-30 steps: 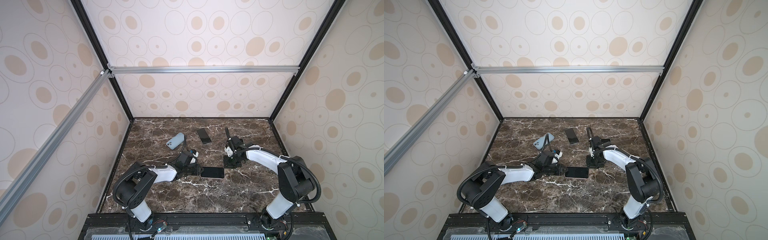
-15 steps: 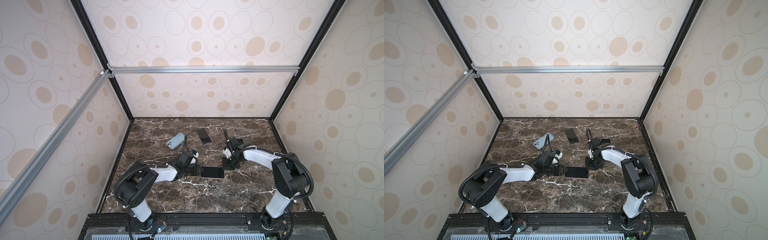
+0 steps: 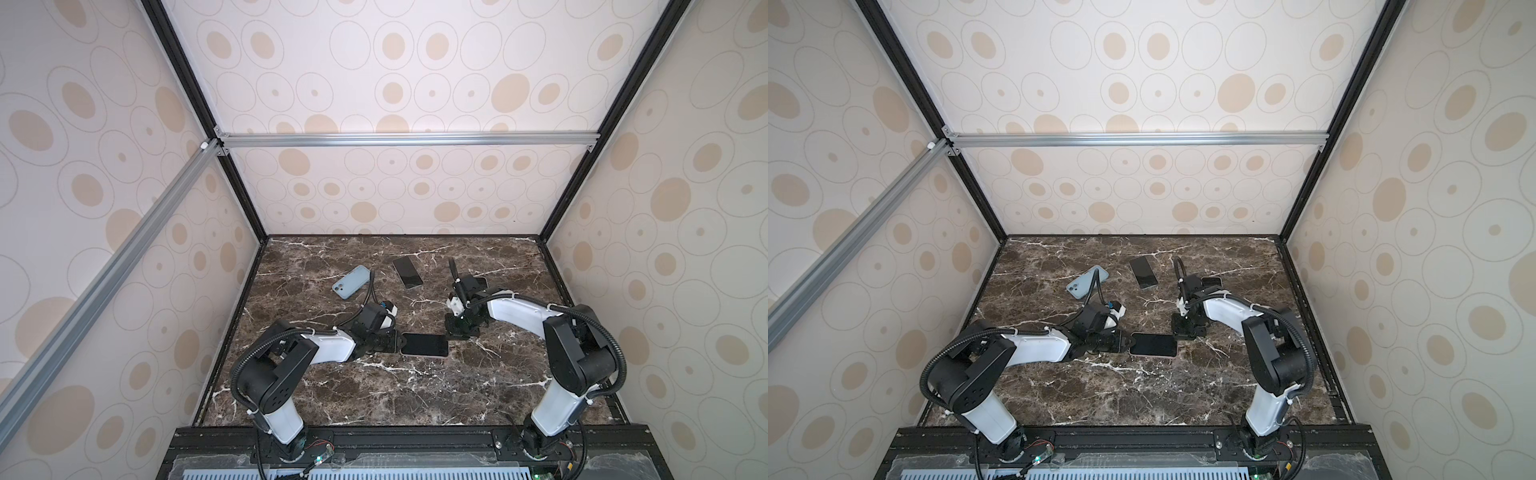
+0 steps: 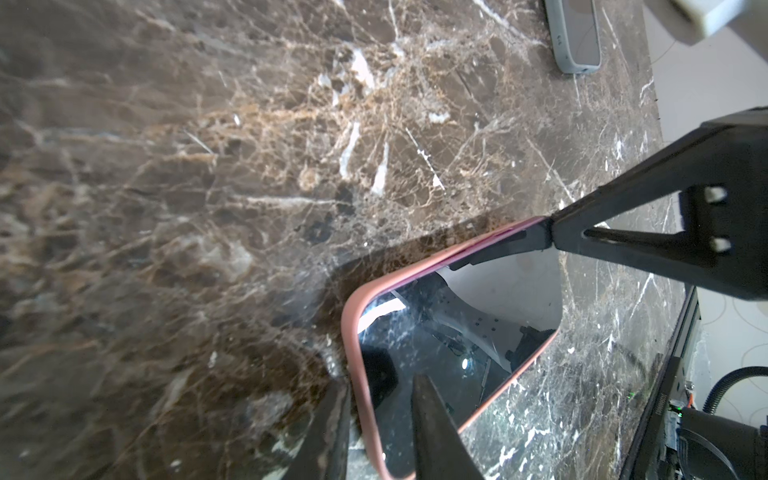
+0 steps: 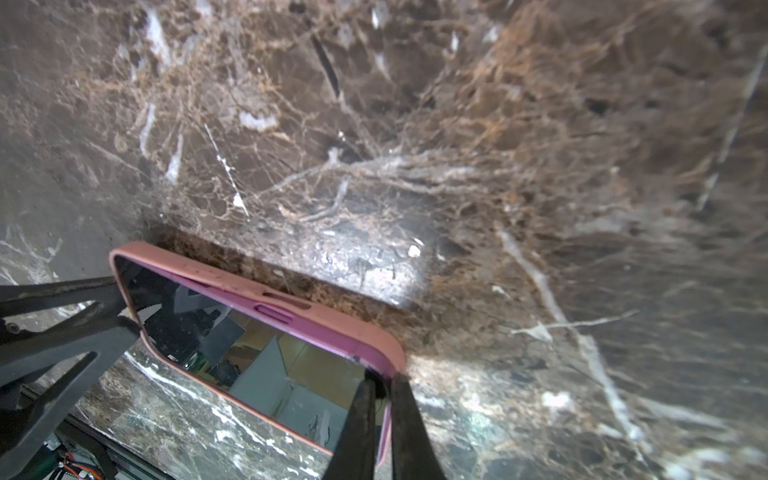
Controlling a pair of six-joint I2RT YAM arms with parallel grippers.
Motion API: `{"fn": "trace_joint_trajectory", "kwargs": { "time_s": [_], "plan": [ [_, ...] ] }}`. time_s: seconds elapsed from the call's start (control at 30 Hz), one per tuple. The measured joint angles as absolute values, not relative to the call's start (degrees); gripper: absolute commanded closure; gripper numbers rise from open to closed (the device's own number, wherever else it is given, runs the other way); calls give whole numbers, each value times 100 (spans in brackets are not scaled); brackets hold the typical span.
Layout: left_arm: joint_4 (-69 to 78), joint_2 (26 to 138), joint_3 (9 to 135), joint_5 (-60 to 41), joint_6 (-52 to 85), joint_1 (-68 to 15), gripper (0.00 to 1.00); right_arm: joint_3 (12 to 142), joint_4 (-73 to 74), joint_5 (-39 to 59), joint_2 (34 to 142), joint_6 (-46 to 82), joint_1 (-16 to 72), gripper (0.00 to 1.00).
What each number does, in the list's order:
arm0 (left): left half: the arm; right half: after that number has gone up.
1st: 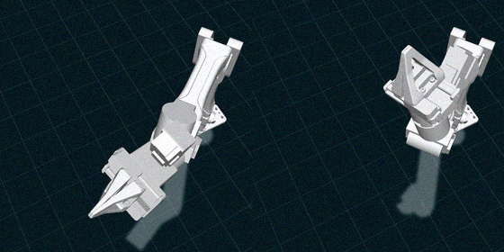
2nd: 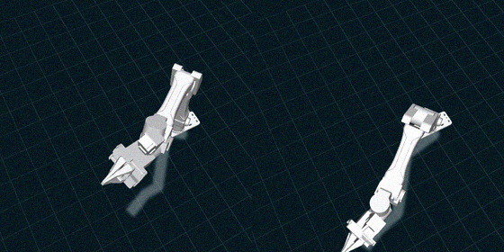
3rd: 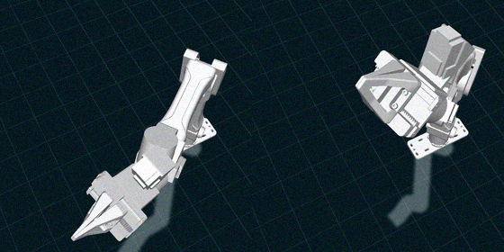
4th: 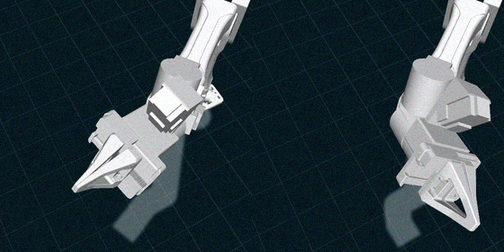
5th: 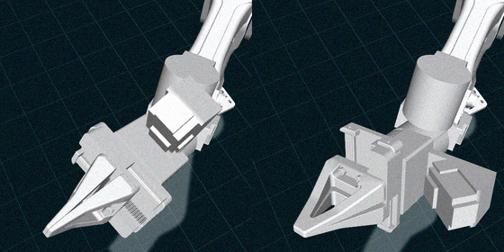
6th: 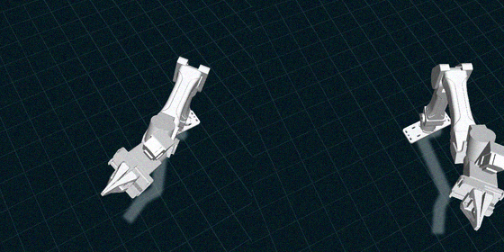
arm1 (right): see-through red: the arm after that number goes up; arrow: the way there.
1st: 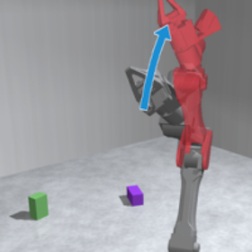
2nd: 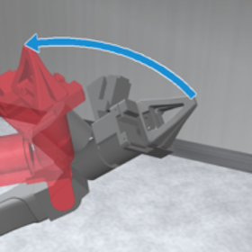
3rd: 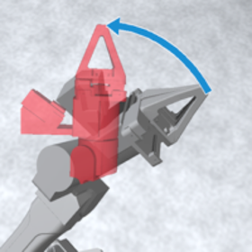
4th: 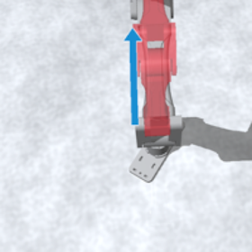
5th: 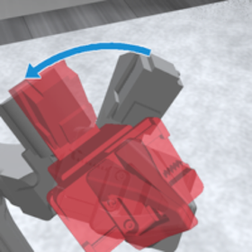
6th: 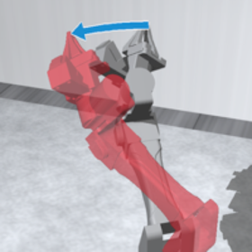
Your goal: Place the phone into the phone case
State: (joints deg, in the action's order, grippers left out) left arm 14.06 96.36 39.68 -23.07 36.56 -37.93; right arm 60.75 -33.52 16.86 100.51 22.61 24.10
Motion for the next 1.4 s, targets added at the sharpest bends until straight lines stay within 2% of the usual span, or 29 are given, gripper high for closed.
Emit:
{"fn": "trace_joint_trajectory", "kwargs": {
  "time_s": [1.4],
  "plan": [
    [1540, 9721, 3938, -2392, 3662, -3791, 74, 6698, -4095, 1284, 10619, 2265, 2624, 91]
  ]
}}
